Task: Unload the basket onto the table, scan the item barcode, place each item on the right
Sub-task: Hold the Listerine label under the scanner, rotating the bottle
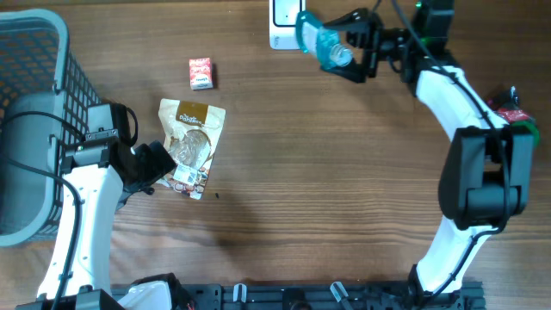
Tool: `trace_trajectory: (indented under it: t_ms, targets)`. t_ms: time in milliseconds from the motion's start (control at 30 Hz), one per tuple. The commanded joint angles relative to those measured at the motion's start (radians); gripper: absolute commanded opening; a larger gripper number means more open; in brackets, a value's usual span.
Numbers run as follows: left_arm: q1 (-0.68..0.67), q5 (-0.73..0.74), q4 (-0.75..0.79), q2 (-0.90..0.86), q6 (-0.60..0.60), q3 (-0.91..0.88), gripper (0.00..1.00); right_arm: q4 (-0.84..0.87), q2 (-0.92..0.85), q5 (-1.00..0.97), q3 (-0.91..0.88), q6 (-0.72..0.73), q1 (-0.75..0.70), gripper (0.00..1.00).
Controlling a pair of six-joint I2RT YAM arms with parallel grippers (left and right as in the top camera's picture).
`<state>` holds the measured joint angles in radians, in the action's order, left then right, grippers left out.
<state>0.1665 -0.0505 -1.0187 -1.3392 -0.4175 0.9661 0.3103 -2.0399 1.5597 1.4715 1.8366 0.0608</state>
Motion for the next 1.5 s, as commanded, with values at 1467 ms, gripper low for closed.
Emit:
trace_trajectory:
  t_ms: [1467]
  targets:
    - [0.006, 0.024, -0.048, -0.003, -0.200, -0.001, 1.00, 0.369, 0.038, -0.033, 0.009, -0.558, 0.239, 0.20]
